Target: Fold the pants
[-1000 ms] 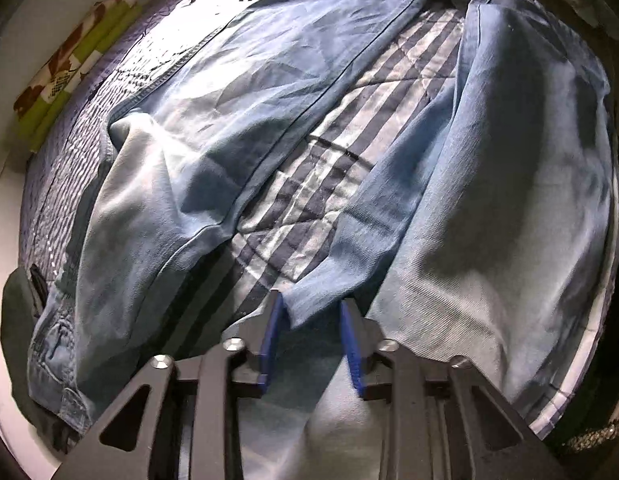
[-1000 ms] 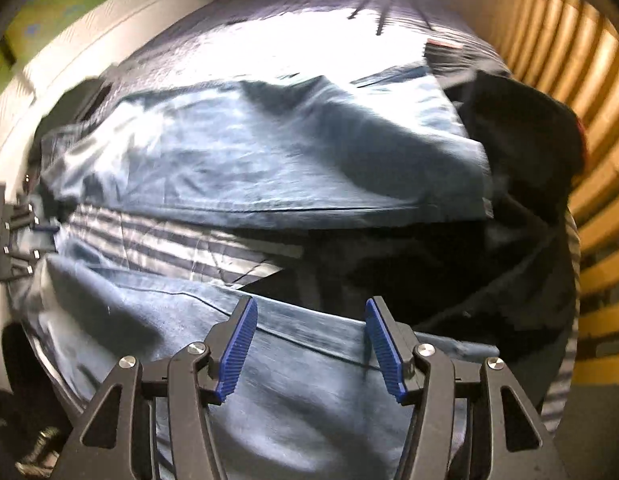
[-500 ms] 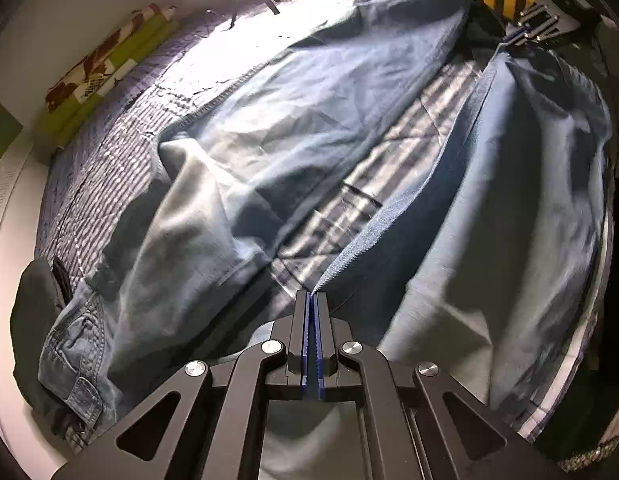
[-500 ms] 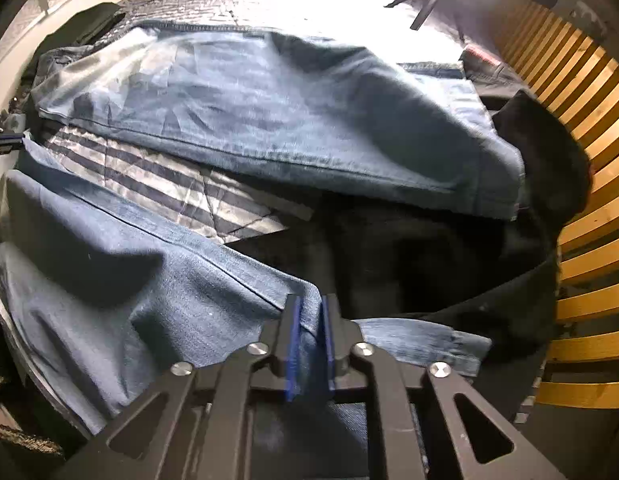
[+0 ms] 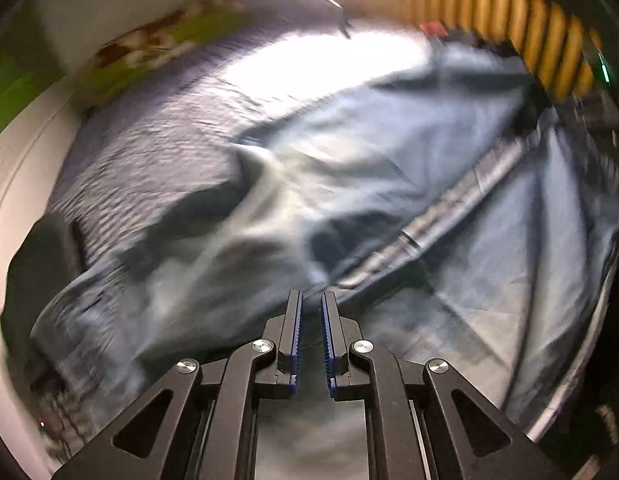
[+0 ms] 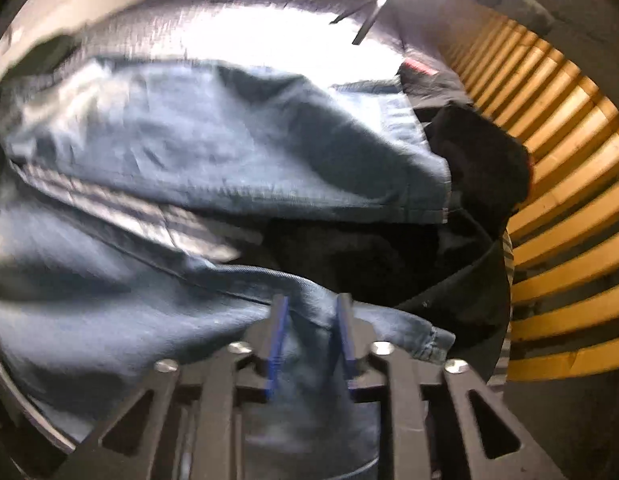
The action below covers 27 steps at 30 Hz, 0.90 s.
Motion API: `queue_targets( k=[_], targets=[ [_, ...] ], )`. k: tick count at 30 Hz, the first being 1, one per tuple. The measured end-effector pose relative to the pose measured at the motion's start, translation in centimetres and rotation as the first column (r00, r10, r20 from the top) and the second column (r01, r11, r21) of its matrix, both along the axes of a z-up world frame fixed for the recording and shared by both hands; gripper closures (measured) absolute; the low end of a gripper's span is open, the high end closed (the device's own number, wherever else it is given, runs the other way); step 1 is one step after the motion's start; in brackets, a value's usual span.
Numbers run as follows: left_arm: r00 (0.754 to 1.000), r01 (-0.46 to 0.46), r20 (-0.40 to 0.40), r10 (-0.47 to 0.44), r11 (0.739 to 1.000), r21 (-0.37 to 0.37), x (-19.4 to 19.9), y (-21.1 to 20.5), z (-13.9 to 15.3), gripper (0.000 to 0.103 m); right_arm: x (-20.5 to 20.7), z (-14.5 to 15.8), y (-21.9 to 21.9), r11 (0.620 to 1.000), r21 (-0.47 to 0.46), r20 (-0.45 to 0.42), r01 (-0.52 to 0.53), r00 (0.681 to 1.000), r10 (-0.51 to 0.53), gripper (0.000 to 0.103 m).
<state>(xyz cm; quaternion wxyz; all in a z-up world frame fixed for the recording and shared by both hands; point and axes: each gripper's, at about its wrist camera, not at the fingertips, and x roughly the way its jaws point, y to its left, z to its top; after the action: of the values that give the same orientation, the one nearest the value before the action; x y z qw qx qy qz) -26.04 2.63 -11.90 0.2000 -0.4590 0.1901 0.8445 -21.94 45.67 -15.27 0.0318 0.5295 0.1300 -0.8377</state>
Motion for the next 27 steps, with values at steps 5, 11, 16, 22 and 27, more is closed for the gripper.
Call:
queue_targets(
  k=[5,11,16,22,27],
  targets=[
    [0.965,-0.239,-0.077,0.250,0.962,0.135,2.8,-10.2,4.9,0.087,2.1,3.7,-0.9,0.992,-0.122,-0.096,0.024,0.995,-0.035,0.065],
    [0.870,-0.450,-0.121,0.478,0.870,0.203,6.1,-20.8,7.6,0.086,2.9,8.9,-6.4,0.970,-0.231,-0.212,-0.075,0.977,0.025,0.065],
    [0.823,-0.512,-0.131,0.553,0.821,0.251,5.1,-27.7,8.8,0.064,1.2,11.5,-12.2,0.956,-0.249,-0.231,-0.158,0.968,0.100,0.063],
    [0.839,-0.506,-0.095,0.536,0.832,0.228,-2.3,-30.8,6.7,0.049,-4.3,11.5,-20.6,0.943,-0.216,-0.216,-0.253,0.954,0.206,0.054],
    [0.879,-0.464,-0.090,0.469,0.883,0.073,-9.1,-30.8,2.3,0.048,-10.1,9.1,-27.1,0.928,-0.182,-0.169,-0.325,0.940,0.296,0.052]
  ],
)
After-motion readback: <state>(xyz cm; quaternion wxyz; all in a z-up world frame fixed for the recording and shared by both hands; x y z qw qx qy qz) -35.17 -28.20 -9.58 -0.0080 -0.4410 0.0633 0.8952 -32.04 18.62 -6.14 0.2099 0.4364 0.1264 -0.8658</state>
